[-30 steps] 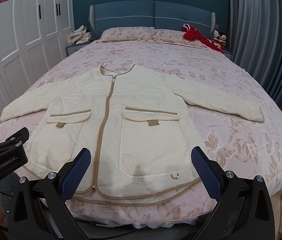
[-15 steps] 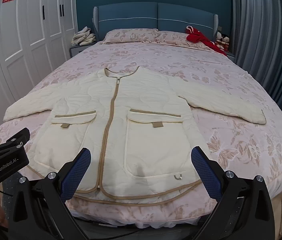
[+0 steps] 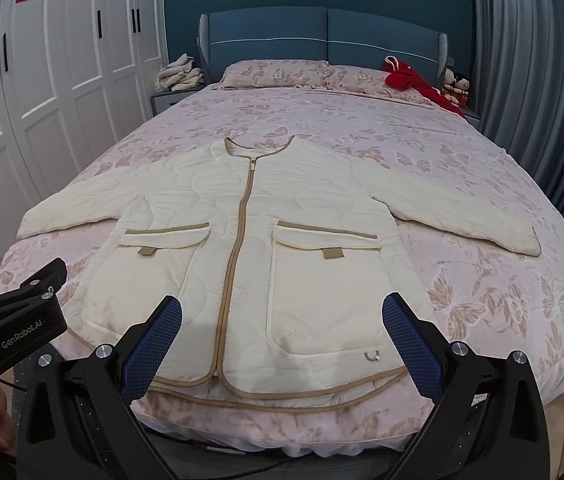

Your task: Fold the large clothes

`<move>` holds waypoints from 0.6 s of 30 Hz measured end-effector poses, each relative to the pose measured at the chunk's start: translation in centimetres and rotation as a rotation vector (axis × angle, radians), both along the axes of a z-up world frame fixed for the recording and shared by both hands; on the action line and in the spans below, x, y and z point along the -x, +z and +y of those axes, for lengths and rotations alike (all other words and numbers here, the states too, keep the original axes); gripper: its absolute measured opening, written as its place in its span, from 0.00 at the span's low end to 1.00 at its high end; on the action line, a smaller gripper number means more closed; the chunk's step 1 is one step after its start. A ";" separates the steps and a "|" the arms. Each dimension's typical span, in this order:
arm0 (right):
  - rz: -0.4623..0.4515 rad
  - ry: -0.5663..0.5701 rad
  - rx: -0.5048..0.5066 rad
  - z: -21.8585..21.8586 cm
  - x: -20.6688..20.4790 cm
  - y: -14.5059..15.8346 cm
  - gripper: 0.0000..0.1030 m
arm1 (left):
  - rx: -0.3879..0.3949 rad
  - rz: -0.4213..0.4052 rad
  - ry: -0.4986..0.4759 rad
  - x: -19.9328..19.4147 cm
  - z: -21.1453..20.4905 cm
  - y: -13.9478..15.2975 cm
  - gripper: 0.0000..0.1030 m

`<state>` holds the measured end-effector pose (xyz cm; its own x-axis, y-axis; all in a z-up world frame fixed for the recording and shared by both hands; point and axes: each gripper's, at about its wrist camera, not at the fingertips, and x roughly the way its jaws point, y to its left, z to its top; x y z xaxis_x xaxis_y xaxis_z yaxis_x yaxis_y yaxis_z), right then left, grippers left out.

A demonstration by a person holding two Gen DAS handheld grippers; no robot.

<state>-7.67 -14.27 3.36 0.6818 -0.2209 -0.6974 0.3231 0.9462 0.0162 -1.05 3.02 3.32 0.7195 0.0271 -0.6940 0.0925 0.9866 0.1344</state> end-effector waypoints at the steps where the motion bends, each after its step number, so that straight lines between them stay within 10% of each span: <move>1: 0.000 0.001 -0.002 0.0 0.0 0.0 0.95 | -0.001 0.000 0.001 0.0 0.0 0.0 0.95; 18: 0.034 -0.024 -0.050 -2.2 0.9 -1.6 0.95 | -0.036 0.017 0.006 0.3 -0.9 -0.9 0.95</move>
<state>-8.56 -16.45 1.80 0.6526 -0.2010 -0.7305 0.3467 0.9365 0.0521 -1.36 2.15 2.45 0.7077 0.0565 -0.7042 0.0893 0.9816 0.1686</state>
